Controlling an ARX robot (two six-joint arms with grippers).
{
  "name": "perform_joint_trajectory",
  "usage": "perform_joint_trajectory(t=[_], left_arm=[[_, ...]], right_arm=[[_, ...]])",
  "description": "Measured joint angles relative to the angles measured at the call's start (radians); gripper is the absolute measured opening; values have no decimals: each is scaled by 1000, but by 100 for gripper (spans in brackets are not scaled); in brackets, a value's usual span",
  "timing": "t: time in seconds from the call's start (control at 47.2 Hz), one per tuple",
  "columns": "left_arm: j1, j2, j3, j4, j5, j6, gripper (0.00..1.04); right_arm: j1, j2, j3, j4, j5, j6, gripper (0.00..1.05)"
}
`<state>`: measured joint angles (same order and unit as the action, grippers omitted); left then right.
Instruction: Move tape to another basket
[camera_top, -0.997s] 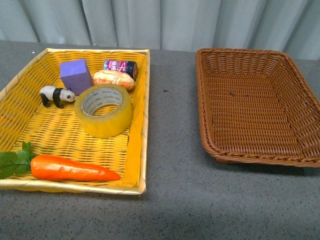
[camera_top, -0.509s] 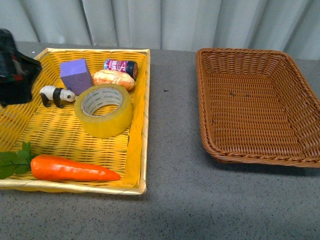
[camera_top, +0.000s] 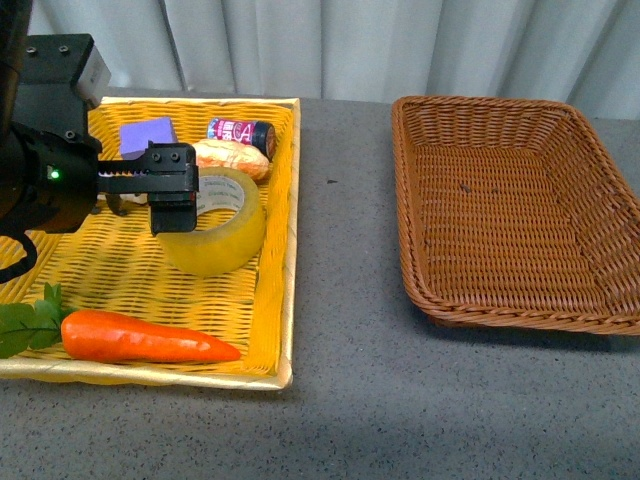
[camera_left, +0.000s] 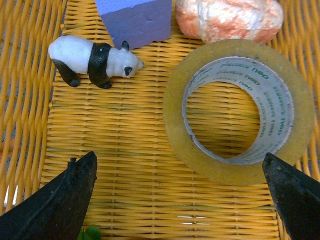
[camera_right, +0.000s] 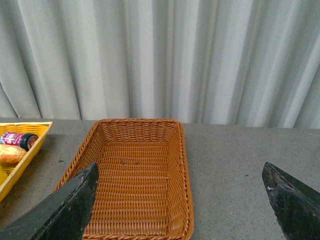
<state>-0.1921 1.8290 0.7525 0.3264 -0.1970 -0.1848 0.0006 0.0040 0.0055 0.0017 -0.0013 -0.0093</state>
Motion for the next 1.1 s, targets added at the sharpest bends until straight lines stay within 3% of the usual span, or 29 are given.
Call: perform_joint_trajectory(t=[0.297, 0.933, 1.103], left_arm=[[0, 105, 137, -124, -29, -1, 98], [4, 217, 275, -236, -43, -58, 98], [4, 229, 285, -245, -50, -63, 76]], right_arm=[[0, 0, 0, 0, 0, 0, 96], [0, 0, 0, 0, 0, 0, 96], [0, 0, 0, 0, 0, 0, 96]])
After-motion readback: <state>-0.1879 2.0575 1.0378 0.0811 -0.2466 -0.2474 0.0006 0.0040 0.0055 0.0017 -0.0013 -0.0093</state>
